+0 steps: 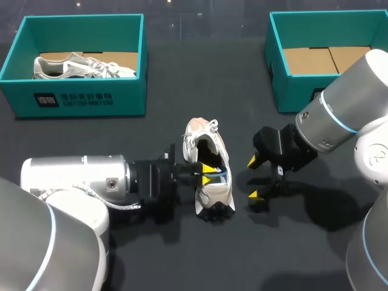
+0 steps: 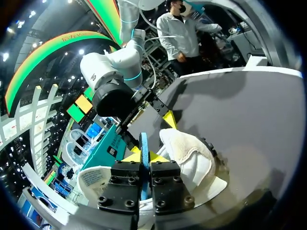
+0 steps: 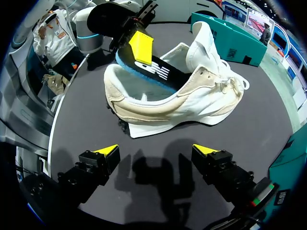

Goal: Take the shoe out of the shoebox, open the shoe tongue, remove and reinsert the insole, then place the shoe into the shoebox

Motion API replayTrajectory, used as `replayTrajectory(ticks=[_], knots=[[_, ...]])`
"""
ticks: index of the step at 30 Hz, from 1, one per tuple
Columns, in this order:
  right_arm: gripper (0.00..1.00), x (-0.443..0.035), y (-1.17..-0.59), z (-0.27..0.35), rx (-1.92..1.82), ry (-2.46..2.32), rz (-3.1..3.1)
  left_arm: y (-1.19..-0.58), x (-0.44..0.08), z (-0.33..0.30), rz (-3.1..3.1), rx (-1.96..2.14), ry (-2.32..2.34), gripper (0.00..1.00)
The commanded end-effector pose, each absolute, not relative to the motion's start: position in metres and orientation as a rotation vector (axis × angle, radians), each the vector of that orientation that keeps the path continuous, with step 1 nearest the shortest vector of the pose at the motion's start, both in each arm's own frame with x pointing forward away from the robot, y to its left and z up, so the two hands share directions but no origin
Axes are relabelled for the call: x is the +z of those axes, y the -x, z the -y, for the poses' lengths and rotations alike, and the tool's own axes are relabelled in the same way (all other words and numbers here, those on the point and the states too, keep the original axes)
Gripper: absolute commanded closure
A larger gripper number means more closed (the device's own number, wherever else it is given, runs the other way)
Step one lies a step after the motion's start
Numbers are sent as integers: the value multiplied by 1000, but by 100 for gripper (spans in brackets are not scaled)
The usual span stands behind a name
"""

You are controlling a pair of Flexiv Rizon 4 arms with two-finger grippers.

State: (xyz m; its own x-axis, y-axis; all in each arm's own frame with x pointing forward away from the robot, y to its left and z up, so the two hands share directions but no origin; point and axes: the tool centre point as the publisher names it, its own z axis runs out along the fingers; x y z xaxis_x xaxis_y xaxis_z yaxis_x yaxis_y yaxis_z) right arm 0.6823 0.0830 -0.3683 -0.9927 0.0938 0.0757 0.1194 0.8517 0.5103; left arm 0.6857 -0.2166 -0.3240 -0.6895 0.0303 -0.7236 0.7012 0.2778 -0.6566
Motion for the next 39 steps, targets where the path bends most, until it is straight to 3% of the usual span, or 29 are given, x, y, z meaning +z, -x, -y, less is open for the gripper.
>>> replayTrajectory(ticks=[1,9,10,11,12,14,25,29,39], knots=[[0,-369,-681,-83,-827,172,2978,-705,-340,228,-1946,-1442,-658,100],[0,-369,-681,-83,-827,172,2978,-710,-340,223,-1962,-1434,-634,100],[0,-369,-681,-83,-827,172,2978,-708,-337,222,-1965,-1455,-630,95],[0,-369,-681,-83,-827,172,2978,-705,-333,221,-1966,-1471,-623,80],[0,-369,-681,-83,-827,172,2978,-702,-330,220,-1969,-1475,-617,73],[0,-369,-681,-83,-827,172,2978,-697,-323,217,-1981,-1494,-610,69],[0,-369,-681,-83,-827,172,2978,-679,-310,212,-2027,-1522,-631,74],[0,-369,-681,-83,-827,172,2978,-682,-315,219,-2040,-1514,-663,100],[0,-369,-681,-83,-827,172,2978,-703,-351,230,-2099,-1325,-664,100]])
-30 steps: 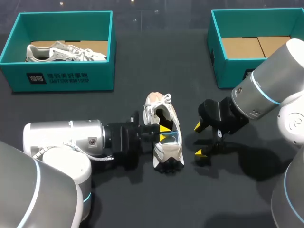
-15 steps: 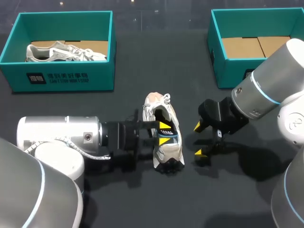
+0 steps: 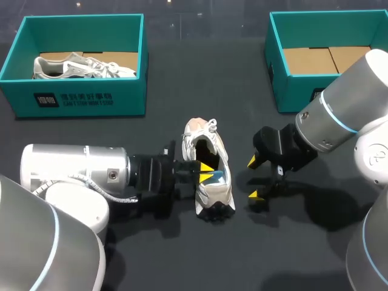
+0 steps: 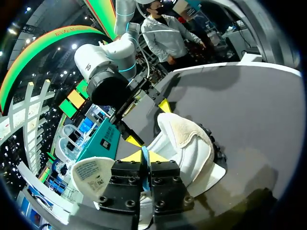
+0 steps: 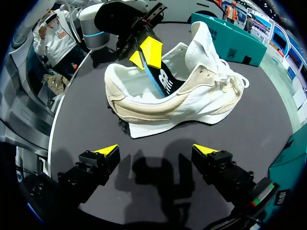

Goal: Take the shoe out of the shoebox, open the shoe tongue, remove and reinsert the insole, then place the shoe into the shoebox

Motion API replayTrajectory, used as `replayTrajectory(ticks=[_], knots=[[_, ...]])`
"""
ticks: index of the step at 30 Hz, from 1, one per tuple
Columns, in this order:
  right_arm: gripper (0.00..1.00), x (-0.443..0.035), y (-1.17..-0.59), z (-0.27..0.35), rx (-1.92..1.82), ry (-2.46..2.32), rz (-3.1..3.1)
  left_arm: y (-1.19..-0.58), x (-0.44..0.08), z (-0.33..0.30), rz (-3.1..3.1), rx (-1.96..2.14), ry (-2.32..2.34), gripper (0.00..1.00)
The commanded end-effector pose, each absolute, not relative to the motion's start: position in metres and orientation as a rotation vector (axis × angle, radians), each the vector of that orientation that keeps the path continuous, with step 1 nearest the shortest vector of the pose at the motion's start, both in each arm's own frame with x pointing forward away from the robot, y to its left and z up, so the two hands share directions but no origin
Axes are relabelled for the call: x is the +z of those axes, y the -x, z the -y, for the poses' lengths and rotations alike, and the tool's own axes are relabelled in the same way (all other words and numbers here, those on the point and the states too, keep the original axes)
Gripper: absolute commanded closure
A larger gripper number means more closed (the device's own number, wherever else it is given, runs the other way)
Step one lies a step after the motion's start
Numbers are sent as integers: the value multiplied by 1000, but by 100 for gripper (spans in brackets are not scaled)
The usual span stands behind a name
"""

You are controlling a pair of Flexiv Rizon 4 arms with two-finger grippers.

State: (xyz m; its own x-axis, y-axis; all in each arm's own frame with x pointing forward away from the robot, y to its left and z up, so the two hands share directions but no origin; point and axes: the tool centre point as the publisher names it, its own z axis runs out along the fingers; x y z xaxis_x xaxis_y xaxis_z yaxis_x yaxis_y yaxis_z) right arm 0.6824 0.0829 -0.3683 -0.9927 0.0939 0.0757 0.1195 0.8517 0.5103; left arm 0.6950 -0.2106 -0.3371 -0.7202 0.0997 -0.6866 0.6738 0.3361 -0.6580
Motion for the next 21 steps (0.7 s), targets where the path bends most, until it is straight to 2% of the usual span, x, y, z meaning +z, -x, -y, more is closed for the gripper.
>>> replayTrajectory(ticks=[1,7,8,9,11,21], knots=[[0,-369,-681,-83,-827,172,2978,-702,-352,229,-2103,-1318,-661,100],[0,-369,-681,-83,-827,172,2978,-690,-336,221,-2130,-1385,-657,100],[0,-369,-681,-83,-827,172,2978,-689,-333,219,-2135,-1396,-653,96],[0,-369,-681,-83,-827,172,2978,-688,-328,217,-2144,-1420,-648,82],[0,-369,-681,-83,-827,172,2978,-686,-321,213,-2150,-1431,-649,77],[0,-369,-681,-83,-827,172,2978,-684,-296,201,-2228,-1460,-707,72]])
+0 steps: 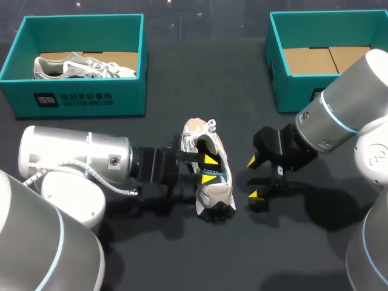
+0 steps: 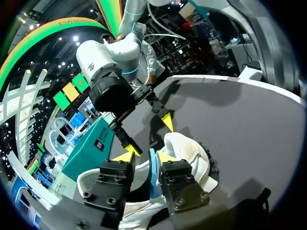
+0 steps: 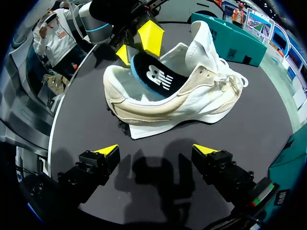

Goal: Take the shoe out of the shoebox, open the shoe tongue, remove and reinsert the insole, then place the shoe into the shoebox

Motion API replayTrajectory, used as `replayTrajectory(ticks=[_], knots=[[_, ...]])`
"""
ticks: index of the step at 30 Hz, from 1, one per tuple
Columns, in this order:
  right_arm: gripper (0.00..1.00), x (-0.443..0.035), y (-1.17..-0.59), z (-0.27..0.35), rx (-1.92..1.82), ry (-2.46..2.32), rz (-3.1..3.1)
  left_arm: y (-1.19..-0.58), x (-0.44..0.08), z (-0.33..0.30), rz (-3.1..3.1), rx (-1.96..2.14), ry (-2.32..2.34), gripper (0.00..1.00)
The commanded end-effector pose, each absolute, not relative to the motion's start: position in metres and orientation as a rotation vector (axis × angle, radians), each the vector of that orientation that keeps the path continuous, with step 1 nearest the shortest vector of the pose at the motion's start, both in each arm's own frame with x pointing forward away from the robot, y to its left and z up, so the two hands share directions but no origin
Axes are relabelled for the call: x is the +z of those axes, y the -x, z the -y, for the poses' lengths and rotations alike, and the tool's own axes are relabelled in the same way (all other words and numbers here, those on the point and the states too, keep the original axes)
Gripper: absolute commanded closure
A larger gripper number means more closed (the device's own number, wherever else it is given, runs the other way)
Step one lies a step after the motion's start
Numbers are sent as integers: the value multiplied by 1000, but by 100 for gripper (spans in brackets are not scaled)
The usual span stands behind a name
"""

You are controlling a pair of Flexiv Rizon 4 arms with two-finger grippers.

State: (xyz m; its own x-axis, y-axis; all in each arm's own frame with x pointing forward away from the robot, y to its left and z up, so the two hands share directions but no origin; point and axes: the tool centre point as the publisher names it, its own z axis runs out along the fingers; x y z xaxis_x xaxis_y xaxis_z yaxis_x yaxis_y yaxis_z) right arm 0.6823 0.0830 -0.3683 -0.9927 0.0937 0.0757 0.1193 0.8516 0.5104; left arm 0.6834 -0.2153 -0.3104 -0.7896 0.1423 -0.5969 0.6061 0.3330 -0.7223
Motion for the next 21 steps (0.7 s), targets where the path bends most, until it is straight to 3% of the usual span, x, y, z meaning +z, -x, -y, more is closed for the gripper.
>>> replayTrajectory(ticks=[1,11,21], knots=[[0,-369,-681,-83,-827,172,2978,-684,-294,201,-2239,-1460,-719,71],[0,-369,-681,-83,-827,172,2978,-679,-301,202,-2394,-1390,-893,61],[0,-357,-682,-47,-810,223,2999,-676,-299,193,-2493,-1249,-1045,60]])
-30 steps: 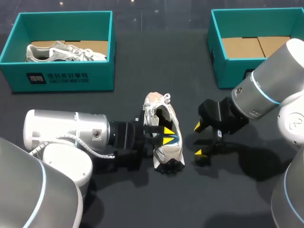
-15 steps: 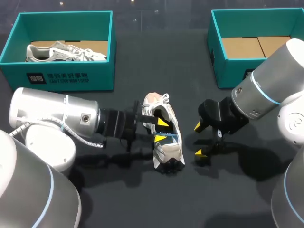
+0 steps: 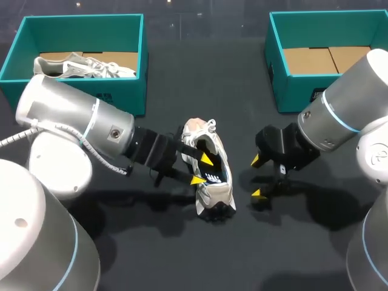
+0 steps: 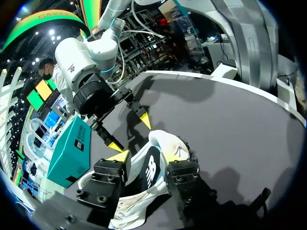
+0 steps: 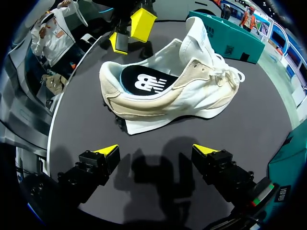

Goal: Take the shoe out of the shoebox, open the shoe tongue, remove and reinsert the insole, then place the shoe into the shoebox

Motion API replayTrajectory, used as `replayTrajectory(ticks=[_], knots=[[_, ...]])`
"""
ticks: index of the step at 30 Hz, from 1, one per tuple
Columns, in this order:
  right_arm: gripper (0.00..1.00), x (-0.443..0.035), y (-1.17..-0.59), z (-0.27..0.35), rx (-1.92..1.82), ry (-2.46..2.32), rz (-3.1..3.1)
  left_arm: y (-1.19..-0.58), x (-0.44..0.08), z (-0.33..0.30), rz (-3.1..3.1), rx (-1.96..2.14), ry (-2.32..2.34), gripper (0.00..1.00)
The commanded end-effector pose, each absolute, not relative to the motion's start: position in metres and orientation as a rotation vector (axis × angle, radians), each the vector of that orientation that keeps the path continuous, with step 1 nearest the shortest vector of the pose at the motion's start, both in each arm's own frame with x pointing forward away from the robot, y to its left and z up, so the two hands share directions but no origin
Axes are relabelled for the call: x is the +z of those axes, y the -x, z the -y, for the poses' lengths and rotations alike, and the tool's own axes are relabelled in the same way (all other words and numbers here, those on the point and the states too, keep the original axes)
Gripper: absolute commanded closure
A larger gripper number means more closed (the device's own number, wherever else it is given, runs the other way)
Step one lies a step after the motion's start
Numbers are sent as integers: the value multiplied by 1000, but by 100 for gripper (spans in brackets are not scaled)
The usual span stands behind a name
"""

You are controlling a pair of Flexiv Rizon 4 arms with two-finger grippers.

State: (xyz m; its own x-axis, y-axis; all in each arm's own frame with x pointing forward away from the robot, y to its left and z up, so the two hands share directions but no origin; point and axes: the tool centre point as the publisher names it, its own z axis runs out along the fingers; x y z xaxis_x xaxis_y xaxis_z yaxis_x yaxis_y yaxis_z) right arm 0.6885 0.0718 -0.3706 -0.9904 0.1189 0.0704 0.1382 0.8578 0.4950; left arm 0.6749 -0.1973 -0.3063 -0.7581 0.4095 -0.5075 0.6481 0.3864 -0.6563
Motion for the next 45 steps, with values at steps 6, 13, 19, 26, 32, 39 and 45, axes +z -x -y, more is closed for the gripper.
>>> replayTrajectory(ticks=[6,13,19,26,32,39,45], knots=[[0,-345,-677,-4,-793,262,3000,-682,-291,180,-2541,-1171,-1149,60],[0,-345,-676,0,-763,270,2982,-696,-280,156,-2584,-1120,-1314,62],[0,-345,-676,0,-763,270,2982,-703,-265,132,-2610,-1072,-1500,99],[0,-345,-676,0,-763,270,2982,-701,-253,115,-2546,-942,-1749,100],[0,-345,-676,0,-763,270,2982,-701,-253,115,-2546,-942,-1749,100],[0,-345,-676,0,-763,270,2982,-701,-253,115,-2546,-942,-1749,100],[0,-340,-668,37,-749,356,2971,-710,-253,109,-2512,-880,-1899,100]])
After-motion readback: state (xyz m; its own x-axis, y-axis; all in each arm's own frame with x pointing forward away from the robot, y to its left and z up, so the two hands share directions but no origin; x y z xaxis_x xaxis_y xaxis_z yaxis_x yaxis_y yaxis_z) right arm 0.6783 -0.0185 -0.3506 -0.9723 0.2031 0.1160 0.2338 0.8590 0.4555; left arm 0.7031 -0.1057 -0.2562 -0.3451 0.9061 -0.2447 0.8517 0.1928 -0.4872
